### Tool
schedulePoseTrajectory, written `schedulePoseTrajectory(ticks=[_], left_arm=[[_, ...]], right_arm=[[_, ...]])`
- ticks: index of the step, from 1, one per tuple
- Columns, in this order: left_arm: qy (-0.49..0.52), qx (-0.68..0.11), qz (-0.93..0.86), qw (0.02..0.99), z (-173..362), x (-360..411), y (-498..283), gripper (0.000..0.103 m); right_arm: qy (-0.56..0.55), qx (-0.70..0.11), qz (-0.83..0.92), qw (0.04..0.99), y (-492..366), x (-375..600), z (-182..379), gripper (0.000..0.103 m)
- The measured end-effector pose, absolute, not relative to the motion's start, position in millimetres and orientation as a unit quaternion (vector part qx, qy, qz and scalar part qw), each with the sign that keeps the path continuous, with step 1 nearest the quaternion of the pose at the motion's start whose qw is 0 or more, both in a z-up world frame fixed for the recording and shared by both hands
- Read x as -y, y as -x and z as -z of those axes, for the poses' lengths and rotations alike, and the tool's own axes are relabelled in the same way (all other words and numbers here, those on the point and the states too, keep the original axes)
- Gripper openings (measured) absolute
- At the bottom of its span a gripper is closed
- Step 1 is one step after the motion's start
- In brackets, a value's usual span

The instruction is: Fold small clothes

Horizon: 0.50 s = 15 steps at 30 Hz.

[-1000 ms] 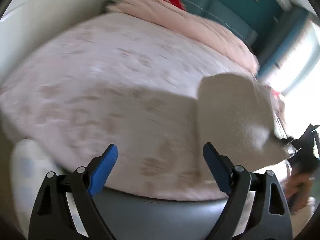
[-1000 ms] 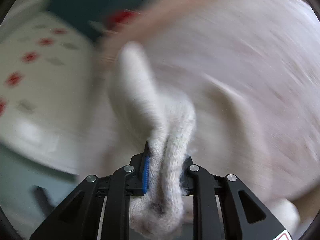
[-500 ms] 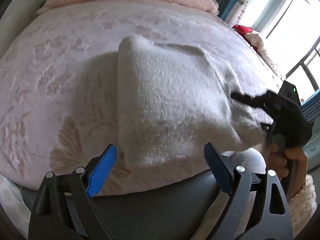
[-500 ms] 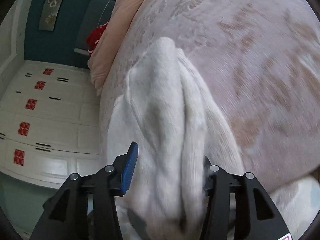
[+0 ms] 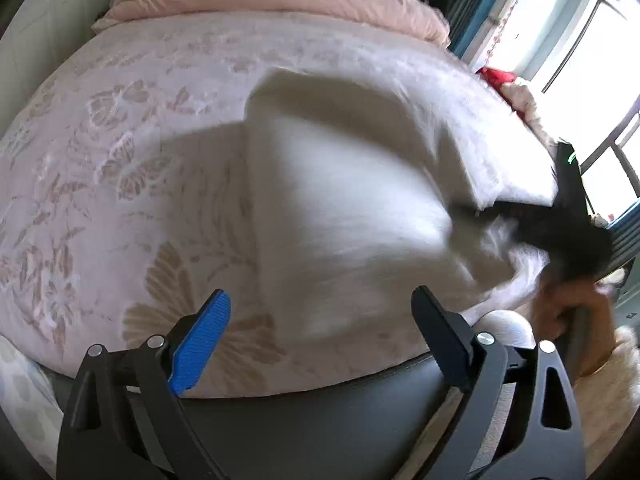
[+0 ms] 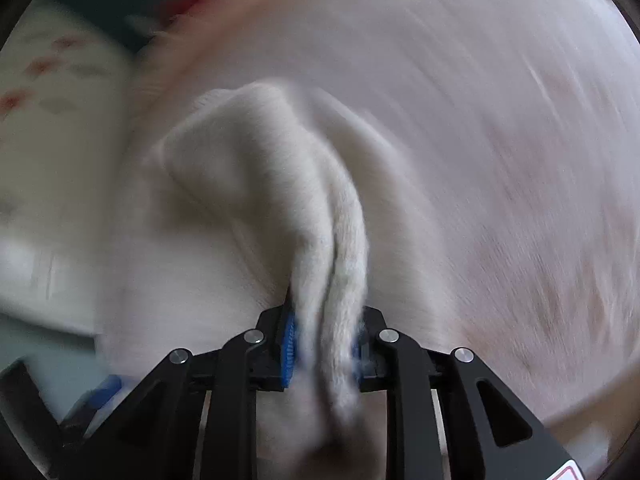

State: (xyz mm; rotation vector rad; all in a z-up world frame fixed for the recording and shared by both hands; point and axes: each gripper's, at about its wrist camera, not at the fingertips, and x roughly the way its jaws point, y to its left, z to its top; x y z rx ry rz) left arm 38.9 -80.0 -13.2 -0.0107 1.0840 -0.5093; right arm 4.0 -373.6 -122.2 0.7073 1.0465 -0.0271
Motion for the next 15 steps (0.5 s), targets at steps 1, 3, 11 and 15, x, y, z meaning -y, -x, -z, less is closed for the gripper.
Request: schedulePoseTrajectory(ticks=[1,3,11,15], left_arm=[[0.001,-0.513,0.241,0.824,16,83,-39,0.089],[-0.011,-0.513,0.235,0.826,21,87,-36,0.089],[0.016,-0.466,0.249,0.849,-7,92,-37,0.089],[0.013,-0.491,0.247,0.835,3,103,-50,0.089]], right_arm=[[-0.368,-0.456,0.001,0.810,8,381,119,0.023],[-0.364,-0.431,0.020,0.825,20,382,98,0.028],[-0.232,-0.407,0.007,0.884,23,354,34,0.032],[-0.190,-0.451,0.056,0.870,29,340,61,0.042]])
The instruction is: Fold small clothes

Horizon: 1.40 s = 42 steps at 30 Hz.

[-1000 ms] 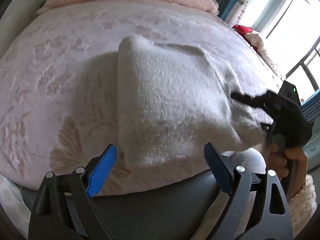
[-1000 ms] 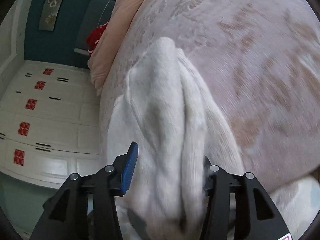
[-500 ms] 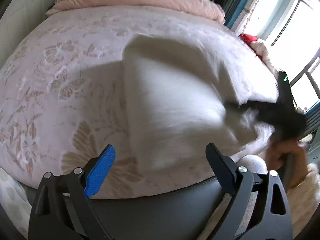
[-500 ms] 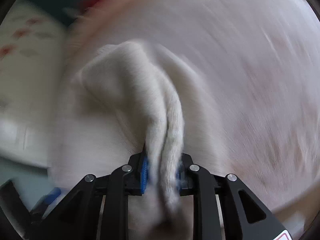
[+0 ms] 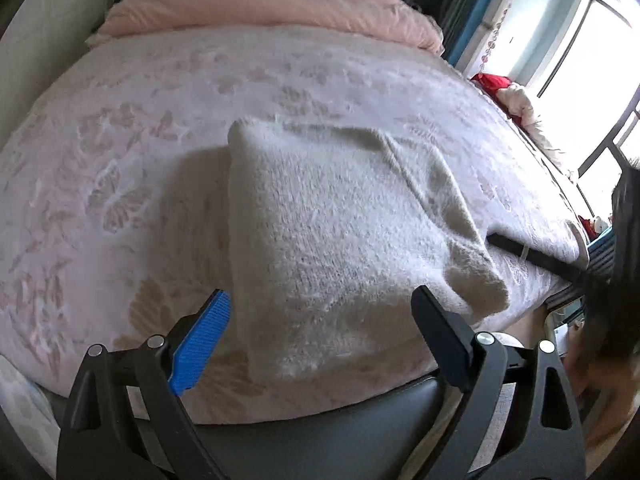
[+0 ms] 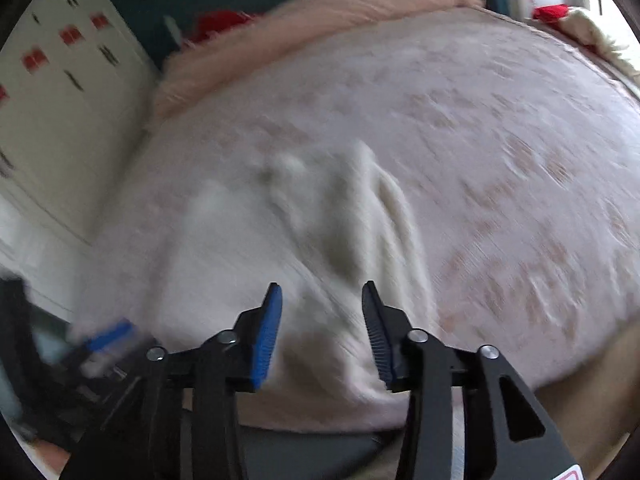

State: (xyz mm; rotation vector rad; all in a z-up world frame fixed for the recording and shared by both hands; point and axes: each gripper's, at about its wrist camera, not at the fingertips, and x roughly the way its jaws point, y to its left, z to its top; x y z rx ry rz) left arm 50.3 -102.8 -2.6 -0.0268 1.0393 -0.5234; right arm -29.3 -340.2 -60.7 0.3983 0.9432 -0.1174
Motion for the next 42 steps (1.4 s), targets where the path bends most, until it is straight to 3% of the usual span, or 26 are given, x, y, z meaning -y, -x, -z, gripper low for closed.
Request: schedulePoseTrajectory(ticks=[3,4,5,11,14,16,18,21,23,25,27,28,29,30,35,39,42], left_arm=[[0.014,-0.491,0.256,0.833,6,108,-48,0.089],[0.000,-0.493,0.259,0.831,10,113,-46,0.089],[-0.010,-0.496,0.259,0.828,14,118,-45,0.089],[-0.074,-0.491,0.250,0.831,23,130,-38,0.089],[-0.087,-0.510,0.236,0.823,39,131,-43,0.089],[-0.088,-0.519,0.232,0.818,46,130,-45,0.089],[-0.069,-0.516,0.234,0.821,36,121,-44,0.088],[-0.038,-0.493,0.242,0.835,10,110,-42,0.088],[-0.038,-0.471,0.249,0.845,-3,115,-44,0.089],[-0.047,-0.467,0.257,0.845,-5,127,-47,0.089],[-0.054,-0.480,0.263,0.835,3,140,-52,0.089],[-0.057,-0.488,0.265,0.830,9,145,-55,0.089],[-0.065,-0.496,0.259,0.826,17,149,-59,0.089],[-0.073,-0.498,0.254,0.826,21,151,-60,0.089],[-0.090,-0.486,0.257,0.830,25,156,-56,0.089],[-0.109,-0.478,0.257,0.833,29,163,-53,0.091],[-0.120,-0.475,0.253,0.834,28,166,-49,0.092]], right_arm=[[-0.252,-0.455,0.050,0.853,47,356,84,0.045],[-0.266,-0.455,0.040,0.849,47,358,92,0.036],[-0.270,-0.465,0.032,0.843,46,359,101,0.013],[-0.253,-0.428,0.040,0.867,63,369,68,0.004],[-0.230,-0.497,0.058,0.835,50,380,119,0.003],[-0.262,-0.499,0.051,0.824,49,388,135,0.004],[-0.296,-0.467,0.049,0.832,51,395,111,0.007],[-0.283,-0.426,0.045,0.858,37,396,67,0.022],[-0.253,-0.419,0.023,0.872,3,391,49,0.058],[-0.225,-0.423,0.017,0.878,-31,386,49,0.065],[-0.206,-0.442,0.028,0.872,-70,385,66,0.065],[-0.203,-0.454,0.030,0.867,-88,384,78,0.061],[-0.203,-0.466,0.025,0.861,-103,387,89,0.024],[-0.198,-0.488,0.018,0.850,-118,385,102,0.009],[-0.197,-0.417,0.023,0.887,-107,392,67,0.009],[-0.207,-0.501,0.038,0.840,-114,409,136,0.012],[-0.248,-0.455,0.036,0.855,-92,413,106,0.017]])
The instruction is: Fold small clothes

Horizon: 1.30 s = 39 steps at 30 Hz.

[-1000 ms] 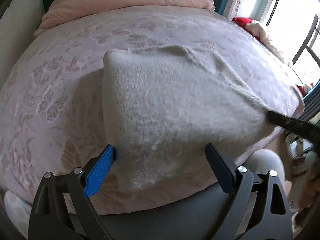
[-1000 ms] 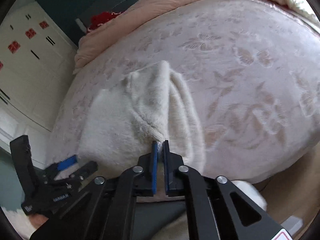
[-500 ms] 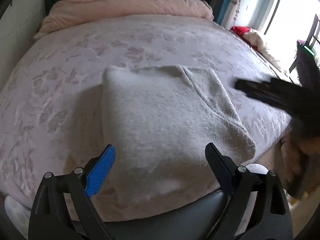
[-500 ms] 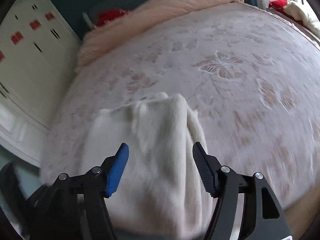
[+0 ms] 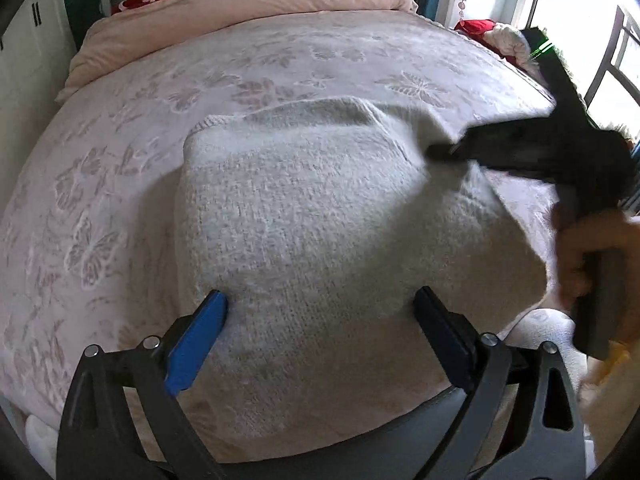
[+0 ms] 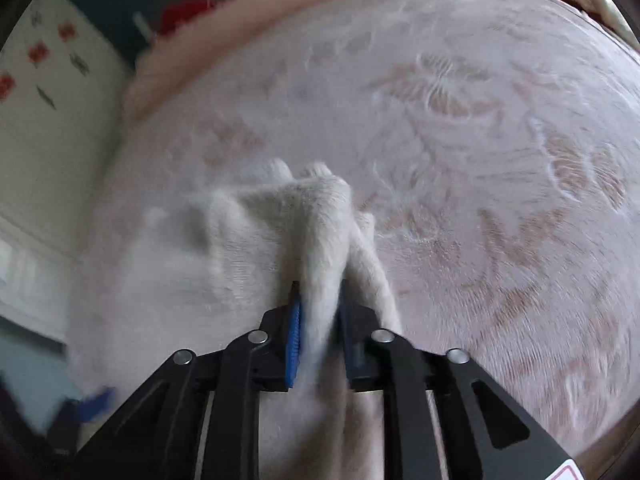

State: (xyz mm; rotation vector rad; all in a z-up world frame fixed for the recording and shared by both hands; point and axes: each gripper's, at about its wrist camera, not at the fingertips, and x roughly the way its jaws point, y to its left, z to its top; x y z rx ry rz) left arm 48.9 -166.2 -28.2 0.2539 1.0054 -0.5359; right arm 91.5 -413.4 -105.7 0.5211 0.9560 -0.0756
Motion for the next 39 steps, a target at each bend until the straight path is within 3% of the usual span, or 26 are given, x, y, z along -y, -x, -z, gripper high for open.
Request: schedulePoseTrajectory(ticks=[5,7,10,12,18,24,27,31,36,39], left_arm=[[-0.111,-0.478,0.252,0.834,27,163,-50,0.092],[-0.109,-0.478,0.250,0.835,27,162,-51,0.092],[-0.107,-0.477,0.247,0.837,27,161,-49,0.092],[-0.108,-0.478,0.245,0.836,25,161,-46,0.092],[-0.079,-0.476,0.242,0.842,5,135,-34,0.092],[-0.046,-0.520,0.185,0.833,25,76,-33,0.091],[-0.019,-0.524,0.155,0.837,22,43,-31,0.091],[-0.012,-0.524,0.134,0.841,18,25,-35,0.091],[-0.007,-0.513,0.143,0.847,9,24,-35,0.092],[-0.012,-0.515,0.152,0.844,10,37,-33,0.092]], right_arm=[[-0.249,-0.390,0.004,0.886,-16,392,56,0.017],[-0.255,-0.419,-0.013,0.871,4,381,72,0.017],[-0.203,-0.499,0.025,0.842,10,370,131,0.006],[-0.207,-0.487,0.023,0.848,14,370,142,0.006],[-0.208,-0.449,0.011,0.869,17,361,80,0.010],[-0.217,-0.440,-0.072,0.869,2,315,62,0.010],[-0.202,-0.458,-0.102,0.860,-21,281,78,0.010],[-0.109,-0.565,-0.087,0.813,-34,227,146,0.007],[-0.152,-0.463,-0.088,0.869,-14,238,69,0.009],[-0.140,-0.470,-0.048,0.870,-26,261,76,0.009]])
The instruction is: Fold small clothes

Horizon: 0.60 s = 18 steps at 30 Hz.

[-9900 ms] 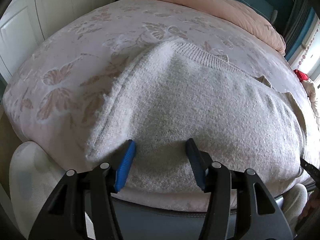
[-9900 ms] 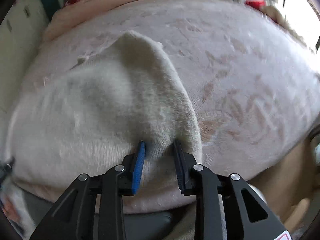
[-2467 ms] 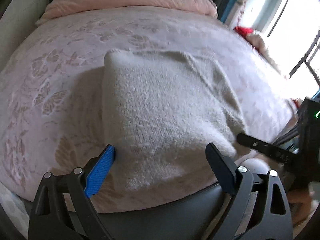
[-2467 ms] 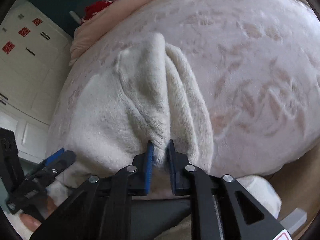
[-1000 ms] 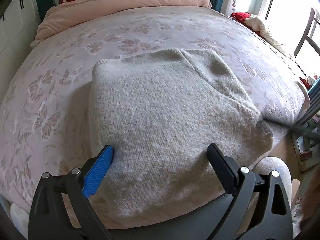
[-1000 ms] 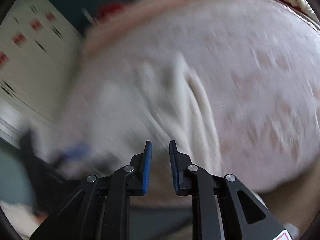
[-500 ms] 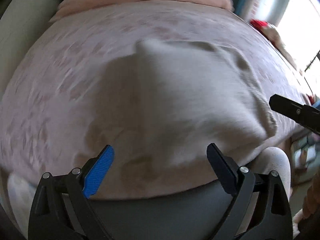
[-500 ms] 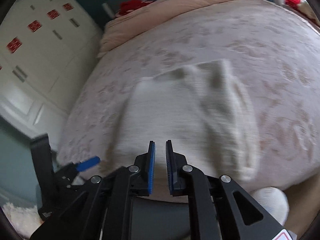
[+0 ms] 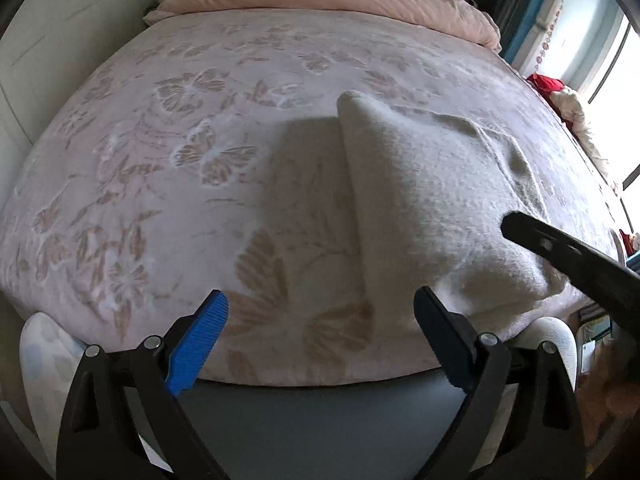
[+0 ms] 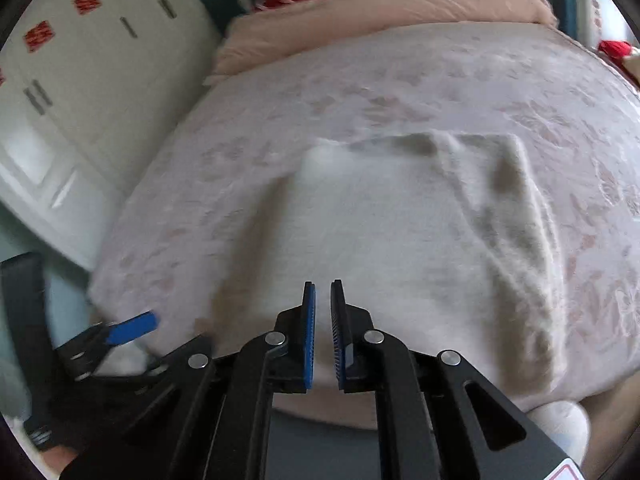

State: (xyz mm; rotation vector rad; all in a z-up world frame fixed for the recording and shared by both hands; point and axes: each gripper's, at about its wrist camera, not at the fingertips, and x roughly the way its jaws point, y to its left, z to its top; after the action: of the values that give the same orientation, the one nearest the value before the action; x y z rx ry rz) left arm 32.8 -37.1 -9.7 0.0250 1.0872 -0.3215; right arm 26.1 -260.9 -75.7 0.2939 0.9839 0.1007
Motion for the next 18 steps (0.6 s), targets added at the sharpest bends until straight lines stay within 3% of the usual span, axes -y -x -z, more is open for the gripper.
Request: schedulePoseTrajectory(ticks=[3,8,12,18], left_arm=[[-0.023,-0.508,0.164,0.845,7,47,-33,0.092],[-0.059,-0.492,0.177,0.850,2,66,-32,0.092],[-0.053,-0.505,0.185,0.842,5,80,-39,0.092],[-0.067,-0.484,0.199,0.849,-6,110,-51,0.092]], right_arm=[[-0.136,-0.539,-0.050,0.830,-37,272,129,0.001],[-0.179,-0.466,-0.041,0.866,-9,288,71,0.003],[-0.105,-0.531,-0.021,0.841,-13,285,122,0.000],[-0.184,-0.449,-0.014,0.874,-13,332,48,0.004]])
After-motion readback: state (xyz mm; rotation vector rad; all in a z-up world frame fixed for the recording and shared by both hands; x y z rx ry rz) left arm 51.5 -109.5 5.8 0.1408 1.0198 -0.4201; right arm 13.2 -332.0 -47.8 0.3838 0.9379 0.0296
